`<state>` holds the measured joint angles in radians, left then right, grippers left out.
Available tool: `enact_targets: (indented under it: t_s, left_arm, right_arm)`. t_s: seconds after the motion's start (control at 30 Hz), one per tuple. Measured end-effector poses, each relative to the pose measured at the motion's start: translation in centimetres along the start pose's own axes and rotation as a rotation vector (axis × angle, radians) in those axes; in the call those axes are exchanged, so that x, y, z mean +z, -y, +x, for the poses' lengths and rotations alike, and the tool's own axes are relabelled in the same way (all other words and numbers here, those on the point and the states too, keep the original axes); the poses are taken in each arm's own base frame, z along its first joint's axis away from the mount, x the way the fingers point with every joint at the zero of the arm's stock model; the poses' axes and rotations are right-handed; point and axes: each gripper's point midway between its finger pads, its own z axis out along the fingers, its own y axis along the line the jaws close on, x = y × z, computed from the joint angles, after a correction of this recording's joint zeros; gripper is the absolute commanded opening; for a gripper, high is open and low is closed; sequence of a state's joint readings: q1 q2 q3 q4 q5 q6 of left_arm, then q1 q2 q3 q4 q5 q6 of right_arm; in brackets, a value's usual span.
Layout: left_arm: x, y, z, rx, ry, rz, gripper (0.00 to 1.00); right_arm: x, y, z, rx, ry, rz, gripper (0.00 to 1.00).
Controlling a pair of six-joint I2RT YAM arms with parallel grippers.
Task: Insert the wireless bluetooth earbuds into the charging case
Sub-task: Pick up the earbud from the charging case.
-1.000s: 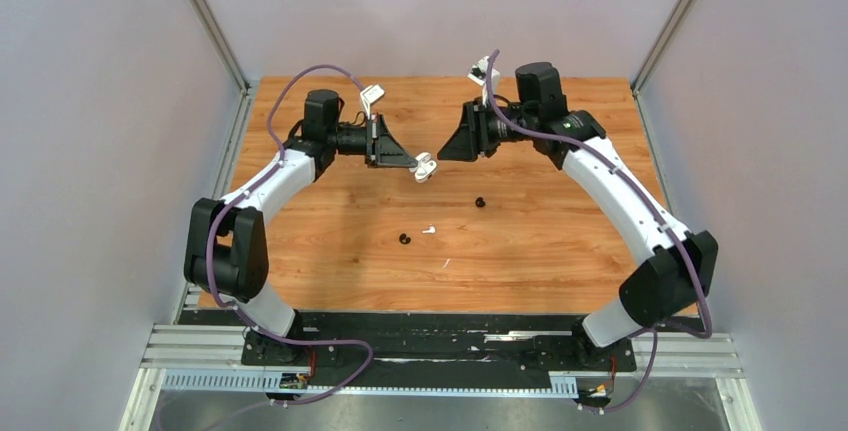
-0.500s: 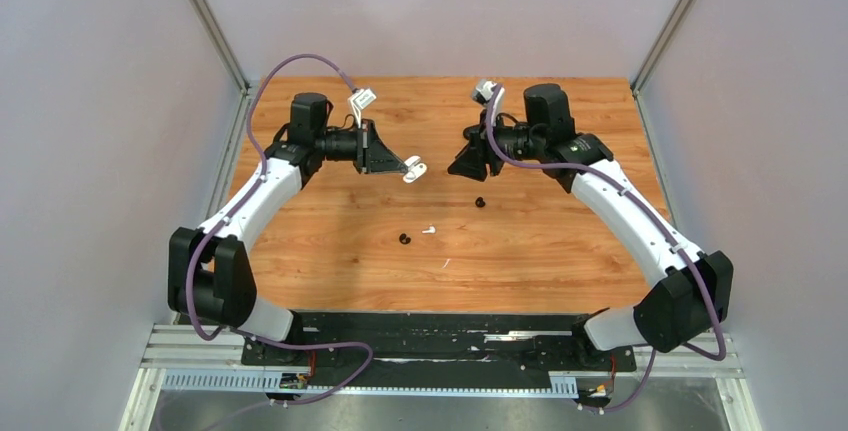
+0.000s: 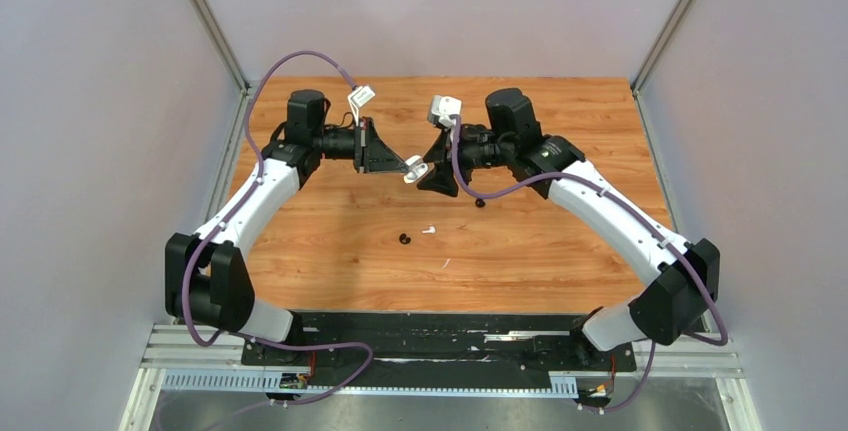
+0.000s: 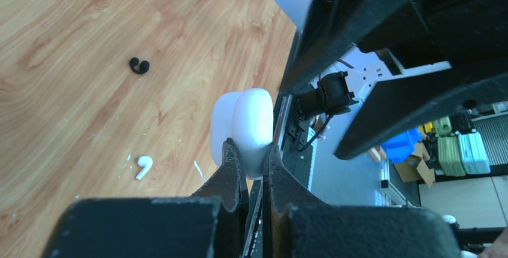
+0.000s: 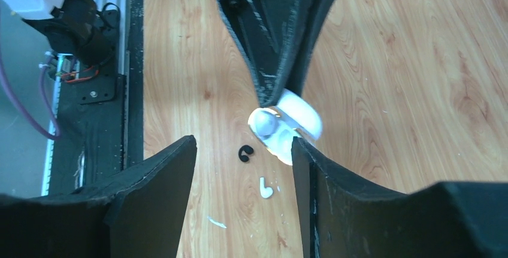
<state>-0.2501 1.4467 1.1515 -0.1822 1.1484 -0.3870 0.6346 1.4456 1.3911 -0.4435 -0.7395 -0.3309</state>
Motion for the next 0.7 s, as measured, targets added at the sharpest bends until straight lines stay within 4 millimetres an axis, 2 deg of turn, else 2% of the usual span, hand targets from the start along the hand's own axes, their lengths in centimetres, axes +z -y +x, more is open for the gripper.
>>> enact_targets:
  t_s: [0.13,0.27,0.33,0.5,0.7]
  left_arm:
    - [-0.2,0.6,0.4,0.002,-0.006,0.021,0.0]
    - [-0.4,1.2,0.6,0.013,-0.005,0.033,0.0]
    - [-0.5,1.5,0.6,0.018,-0.006,0.04,0.0]
    - [-0.6,1.9,0.7,0.024,-0.008,0.052,0.0]
    - [-0.6,1.8,0.9,0.023,-0.009,0.052,0.0]
  right_arm:
    - [0.7,1.2,1.0,0.0,-0.031,0.03,0.6]
    - [1.1,2.0,1.9,-0.002,-0.055,0.056,0.7]
    - [1.3,2.1,2.0,-0.007,-0.064,0.066,0.71]
    - [1.8,1.7,2.0,-0.013,-0.072,0.07,0.71]
    - [2.3,2.2,1.9,0.017,-0.072,0.092,0.66]
